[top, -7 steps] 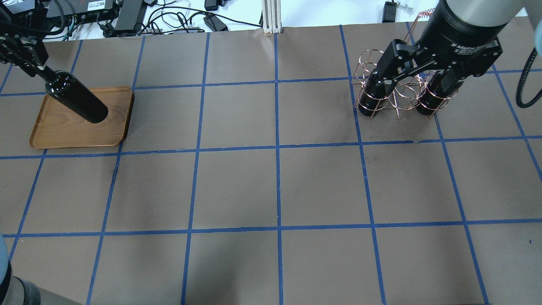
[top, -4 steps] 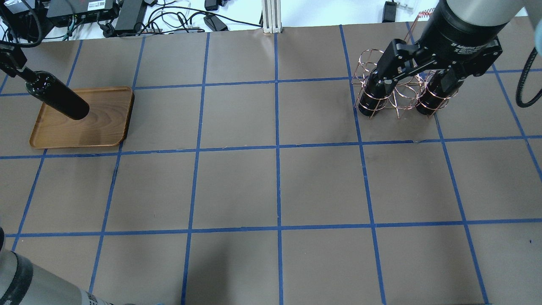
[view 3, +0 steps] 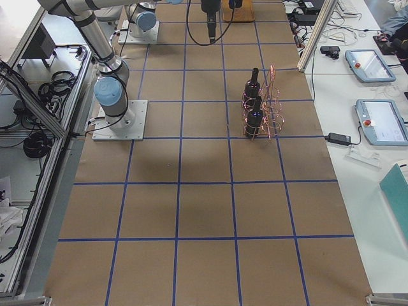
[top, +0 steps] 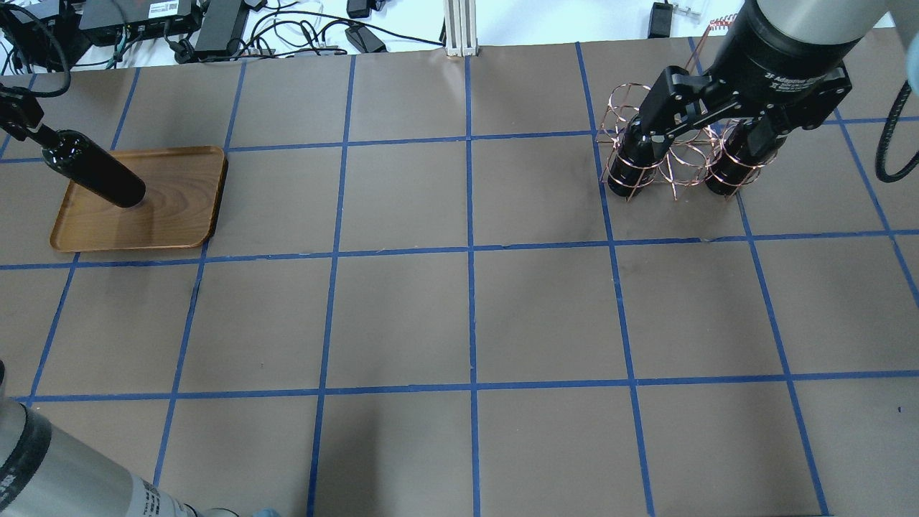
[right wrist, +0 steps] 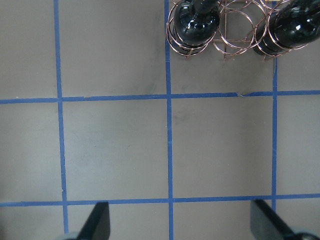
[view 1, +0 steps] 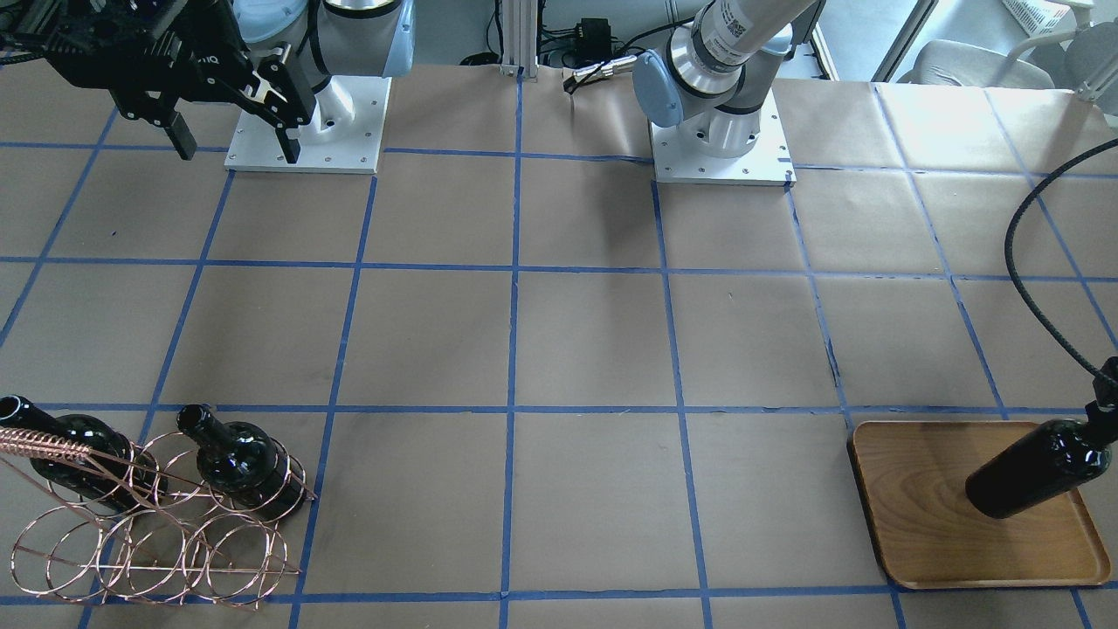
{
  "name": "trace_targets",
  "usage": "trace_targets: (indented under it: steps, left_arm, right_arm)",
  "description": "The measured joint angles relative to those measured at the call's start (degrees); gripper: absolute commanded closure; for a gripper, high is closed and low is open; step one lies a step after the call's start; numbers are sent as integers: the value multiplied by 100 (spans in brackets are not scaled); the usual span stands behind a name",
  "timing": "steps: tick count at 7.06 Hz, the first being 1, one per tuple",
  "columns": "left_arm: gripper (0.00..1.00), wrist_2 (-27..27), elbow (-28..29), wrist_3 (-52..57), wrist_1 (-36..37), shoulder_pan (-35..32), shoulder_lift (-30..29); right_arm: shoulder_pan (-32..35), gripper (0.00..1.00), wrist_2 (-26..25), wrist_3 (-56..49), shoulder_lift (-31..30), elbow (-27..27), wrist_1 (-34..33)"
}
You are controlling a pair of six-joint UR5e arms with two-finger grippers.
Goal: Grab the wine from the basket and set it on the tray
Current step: 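Lower the bottle onto the wooden tray and open the left gripper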
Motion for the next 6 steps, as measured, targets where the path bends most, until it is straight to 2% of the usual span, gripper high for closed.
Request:
trace_targets:
  steps: [2, 3, 4, 6]
  left_arm:
    - [100, -48, -17, -3, 152, -2, -98]
    - [56, -73, -26, -18, 179, -4, -133]
    - [1, -83, -31, -33, 189, -5, -160]
    - [0, -94, -39, -61, 188, -22, -115]
  right_arm:
    - [0, 0, 0, 0, 0, 0, 0]
    - [0, 0, 0, 0, 0, 0, 0]
    - [0, 0, 0, 0, 0, 0, 0]
    - [0, 0, 0, 0, 0, 0, 0]
